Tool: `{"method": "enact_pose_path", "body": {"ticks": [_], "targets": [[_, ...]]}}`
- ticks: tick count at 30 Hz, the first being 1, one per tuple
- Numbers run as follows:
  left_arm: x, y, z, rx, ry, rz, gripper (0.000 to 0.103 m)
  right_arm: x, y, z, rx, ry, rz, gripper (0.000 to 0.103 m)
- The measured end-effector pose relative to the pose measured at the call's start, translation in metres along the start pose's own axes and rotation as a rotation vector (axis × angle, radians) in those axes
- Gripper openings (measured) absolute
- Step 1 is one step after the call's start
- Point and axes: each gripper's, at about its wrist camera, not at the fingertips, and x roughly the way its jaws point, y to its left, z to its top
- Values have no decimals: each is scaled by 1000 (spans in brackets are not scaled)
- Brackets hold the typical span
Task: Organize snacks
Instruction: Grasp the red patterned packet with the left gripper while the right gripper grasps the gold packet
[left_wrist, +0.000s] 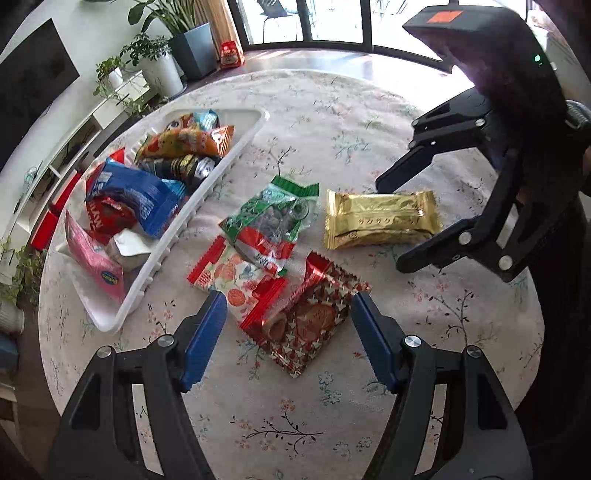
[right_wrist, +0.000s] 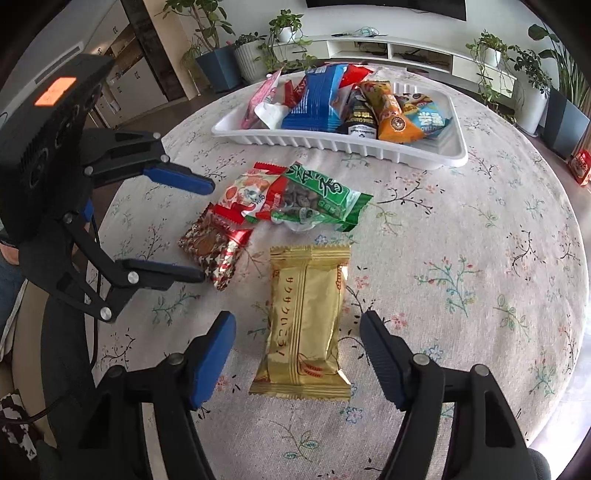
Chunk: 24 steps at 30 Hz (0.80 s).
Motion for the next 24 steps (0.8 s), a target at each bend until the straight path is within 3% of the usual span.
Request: {"method": "enact_pose_path", "body": {"ticks": [5, 8, 11, 13, 18, 24], "targets": [[13, -15, 4, 103, 88, -23, 69, 1, 1, 3, -12, 14, 12, 73], [18, -17, 3, 114, 106, -82, 69, 3, 2, 5, -28, 25, 30, 73], [21, -23, 1, 116, 138, -127, 58, 4, 3, 7, -49, 31, 27, 71], [22, -23, 0, 96, 146, -158, 52, 5, 3, 9, -58, 36, 24, 69], [24, -14, -3, -25, 146, -160, 52, 8, 4, 12, -74, 43, 22, 67], [21, -13, -8, -124, 138, -113, 52, 9, 5, 14, -93, 47, 14, 62]]}}
